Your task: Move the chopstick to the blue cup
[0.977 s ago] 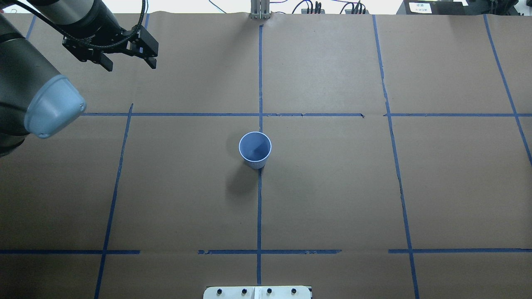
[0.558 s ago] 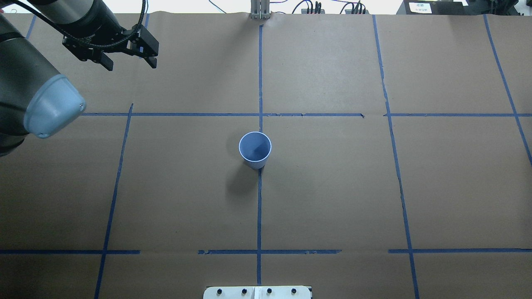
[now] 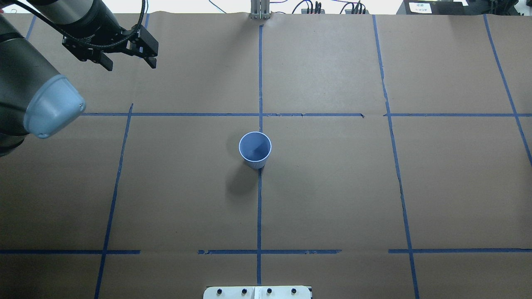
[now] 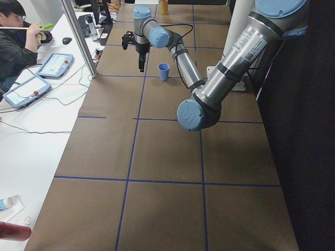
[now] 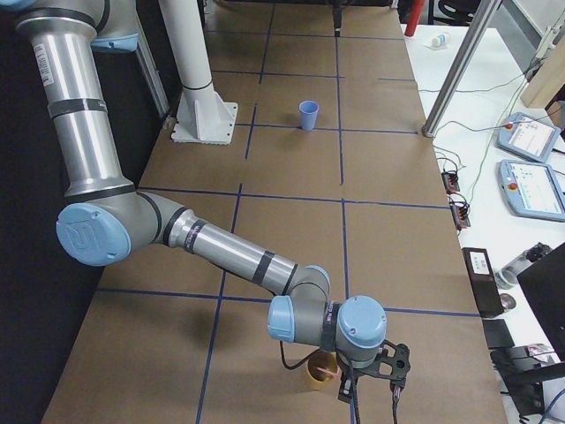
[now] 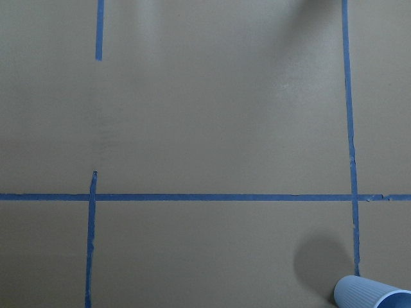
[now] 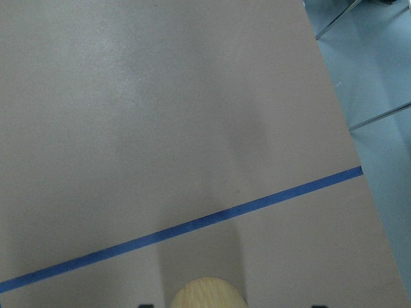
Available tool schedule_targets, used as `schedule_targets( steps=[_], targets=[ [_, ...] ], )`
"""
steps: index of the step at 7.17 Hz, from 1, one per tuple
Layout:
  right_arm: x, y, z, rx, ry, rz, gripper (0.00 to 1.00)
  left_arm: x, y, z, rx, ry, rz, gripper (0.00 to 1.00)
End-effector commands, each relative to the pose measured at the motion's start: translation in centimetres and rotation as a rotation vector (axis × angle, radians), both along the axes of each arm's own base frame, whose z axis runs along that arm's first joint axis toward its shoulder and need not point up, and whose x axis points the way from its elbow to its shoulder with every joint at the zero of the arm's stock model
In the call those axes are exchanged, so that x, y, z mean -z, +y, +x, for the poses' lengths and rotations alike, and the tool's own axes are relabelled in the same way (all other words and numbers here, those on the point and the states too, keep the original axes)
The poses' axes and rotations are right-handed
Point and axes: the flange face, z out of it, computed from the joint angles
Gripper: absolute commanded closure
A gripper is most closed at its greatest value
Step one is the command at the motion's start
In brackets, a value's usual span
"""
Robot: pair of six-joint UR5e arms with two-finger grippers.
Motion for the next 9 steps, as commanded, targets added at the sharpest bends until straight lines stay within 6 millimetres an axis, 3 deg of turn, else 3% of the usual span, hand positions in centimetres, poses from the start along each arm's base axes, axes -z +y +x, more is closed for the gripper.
schedule_targets(
  steps=[1, 2, 3, 4, 5, 6, 7, 9],
  targets=[
    [-0.2, 0.0, -0.2, 0.003, 0.002, -0.004, 0.69, -0.1, 0.0, 0.0, 0.000, -0.001, -0.001, 0.00],
    [0.6, -0.7, -0.1, 0.004, 0.003, 0.007, 0.87, 0.0, 0.1, 0.0, 0.000, 0.000, 0.001, 0.00],
    [1.1, -1.2, 0.0, 0.001, 0.002, 0.016, 0.97, 0.0, 0.1, 0.0, 0.000, 0.001, 0.002, 0.00],
    [2.6, -1.8, 0.4, -0.005, 0.007, 0.047, 1.00, 0.1, 0.2, -0.2, 0.002, 0.004, 0.007, 0.00],
    [5.6, -2.2, 1.9, -0.029, 0.008, 0.097, 1.00, 0.2, 0.9, -0.6, -0.001, 0.011, 0.015, 0.00],
    [7.7, -1.0, 4.4, -0.075, -0.011, 0.100, 1.00, 0.2, 1.1, -0.6, -0.002, 0.012, 0.017, 0.00],
    [11.4, -0.1, 6.5, -0.106, -0.044, 0.083, 1.00, 0.3, 1.2, -0.7, -0.001, 0.014, 0.021, 0.00],
    [21.1, 1.6, 7.4, -0.044, -0.039, 0.055, 1.00, 0.3, 2.0, -1.2, -0.002, 0.020, 0.028, 0.00]
  ],
)
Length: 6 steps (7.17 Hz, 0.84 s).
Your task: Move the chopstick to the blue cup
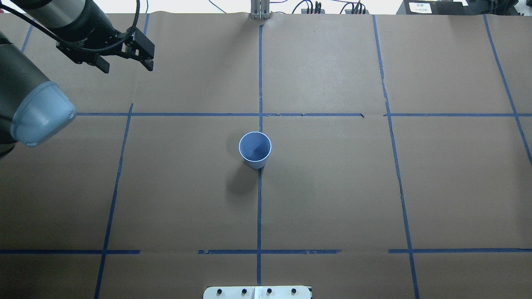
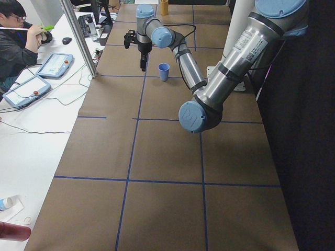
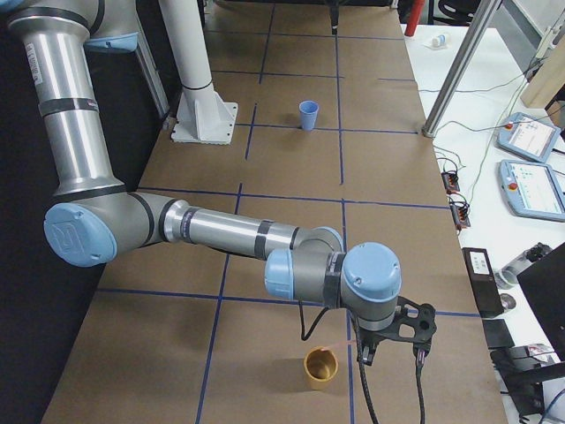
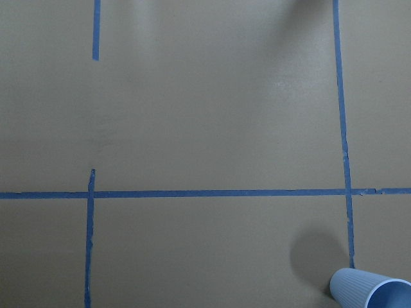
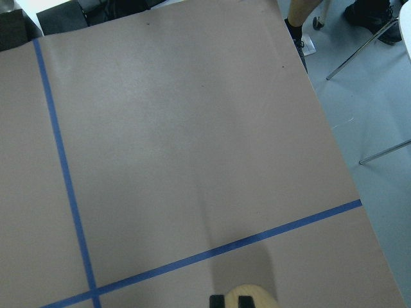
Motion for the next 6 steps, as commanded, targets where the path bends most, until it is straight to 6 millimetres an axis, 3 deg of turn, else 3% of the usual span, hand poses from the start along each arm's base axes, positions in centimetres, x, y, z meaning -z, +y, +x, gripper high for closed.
schedule_targets(
  steps=[1, 2, 3, 4, 5, 6],
  targets=[
    [10.8, 2.7, 0.0, 0.075, 0.003, -0.033, 1.00, -0.5, 0.6, -0.4, 0.000, 0.000, -0.001, 0.00],
    [18.1, 2.2, -1.3, 0.100, 0.031, 0.018, 1.00, -1.0, 1.1, -0.8, -0.001, -0.002, 0.002, 0.00],
    [24.0, 0.5, -5.4, 0.150, 0.021, 0.036, 1.00, -1.5, 1.4, -1.1, 0.002, -0.005, 0.000, 0.00],
    [30.0, -3.0, -10.7, 0.133, -0.020, 0.010, 1.00, -2.4, 1.3, -1.7, 0.000, -0.018, 0.002, 0.00],
    [34.5, -4.9, -16.1, 0.109, -0.070, -0.017, 1.00, -4.3, 0.5, -3.7, -0.020, -0.051, 0.044, 0.00],
    [38.1, -5.7, -20.2, 0.100, -0.121, -0.036, 1.00, -7.3, 0.0, -5.9, -0.055, -0.096, 0.084, 0.00]
  ],
)
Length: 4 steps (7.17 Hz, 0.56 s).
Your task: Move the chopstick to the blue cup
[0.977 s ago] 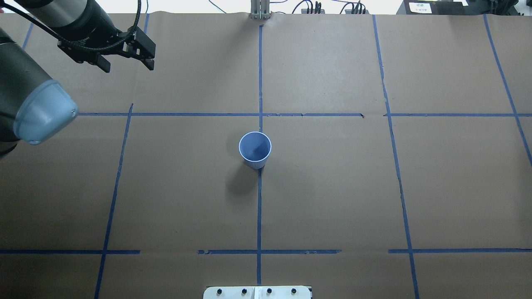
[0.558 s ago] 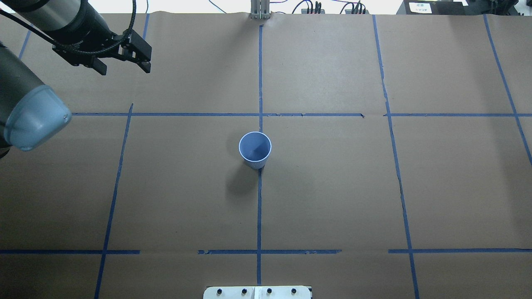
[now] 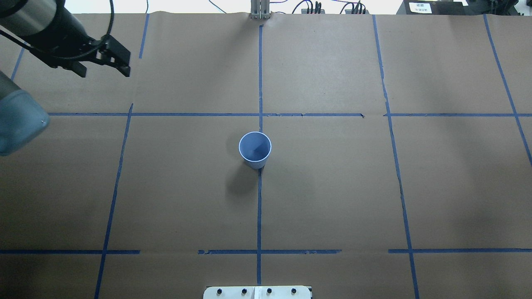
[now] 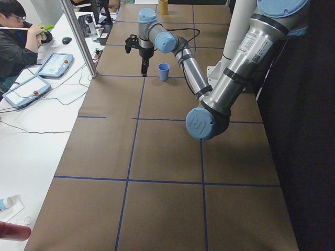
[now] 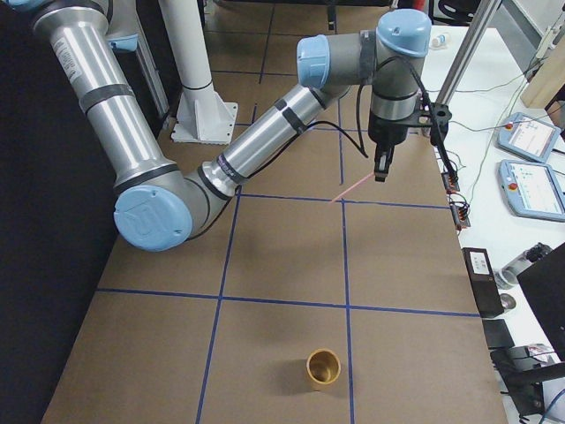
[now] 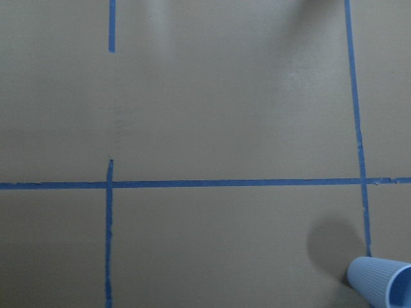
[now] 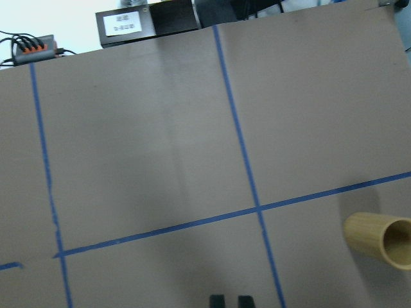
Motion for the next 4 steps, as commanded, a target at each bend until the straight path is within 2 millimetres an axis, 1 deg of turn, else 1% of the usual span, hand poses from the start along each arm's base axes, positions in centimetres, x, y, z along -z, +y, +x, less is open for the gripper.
schedule_targets(
  steps=[1, 2, 3, 4],
  targets=[
    [9.3, -1.1, -9.7, -0.022, -0.104, -0.046, 1.00, -6.2, -1.3, -5.2, -0.068, -0.095, 0.078, 0.00],
    [14.5, -0.6, -13.8, -0.055, -0.131, -0.064, 1.00, -9.3, -1.9, -8.3, -0.106, -0.139, 0.115, 0.00],
    [19.0, 0.0, -17.7, -0.061, -0.146, -0.065, 1.00, -12.5, -3.1, -11.4, -0.144, -0.181, 0.139, 0.00],
    [22.5, 0.9, -22.1, -0.041, -0.109, -0.013, 1.00, -15.8, -4.1, -14.2, -0.185, -0.214, 0.153, 0.00]
  ],
)
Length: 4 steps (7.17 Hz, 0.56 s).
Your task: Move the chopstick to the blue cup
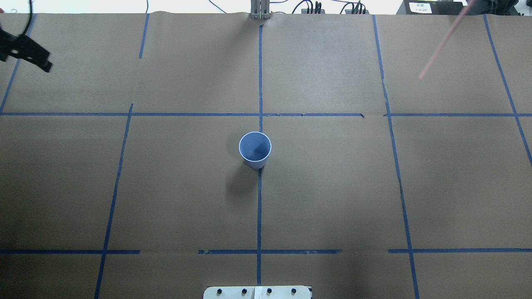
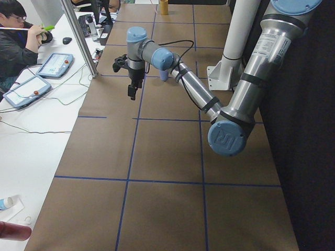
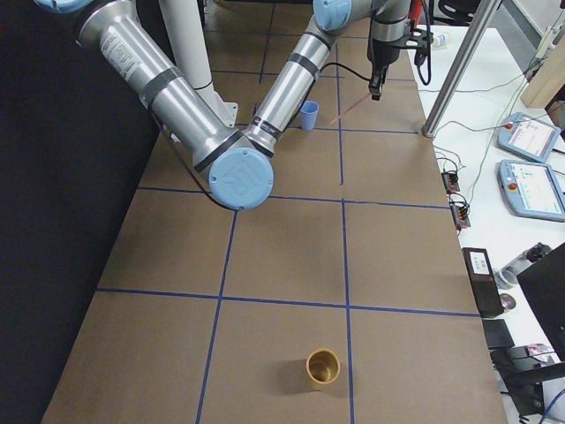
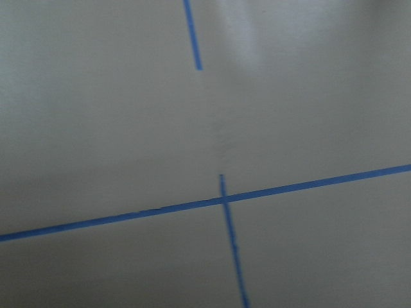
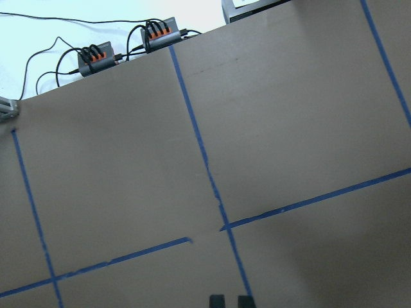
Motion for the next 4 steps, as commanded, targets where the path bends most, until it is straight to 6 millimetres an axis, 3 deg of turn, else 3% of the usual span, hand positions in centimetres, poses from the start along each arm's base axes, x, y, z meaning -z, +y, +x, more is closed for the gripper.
schedule_targets(
  steps=[1, 2, 4],
  targets=[
    [7.4, 2.6, -10.6, -0.006, 0.031, 0.067, 1.00, -7.1, -1.7, -6.3, -0.084, -0.069, 0.026, 0.00],
    [8.5, 4.3, -16.7, -0.042, 0.020, 0.100, 1.00, -8.3, -2.2, -7.2, -0.094, -0.079, 0.024, 0.00],
    [10.0, 8.1, -25.7, -0.086, 0.039, 0.153, 1.00, -9.5, -2.0, -7.2, -0.096, -0.082, 0.004, 0.00]
  ],
)
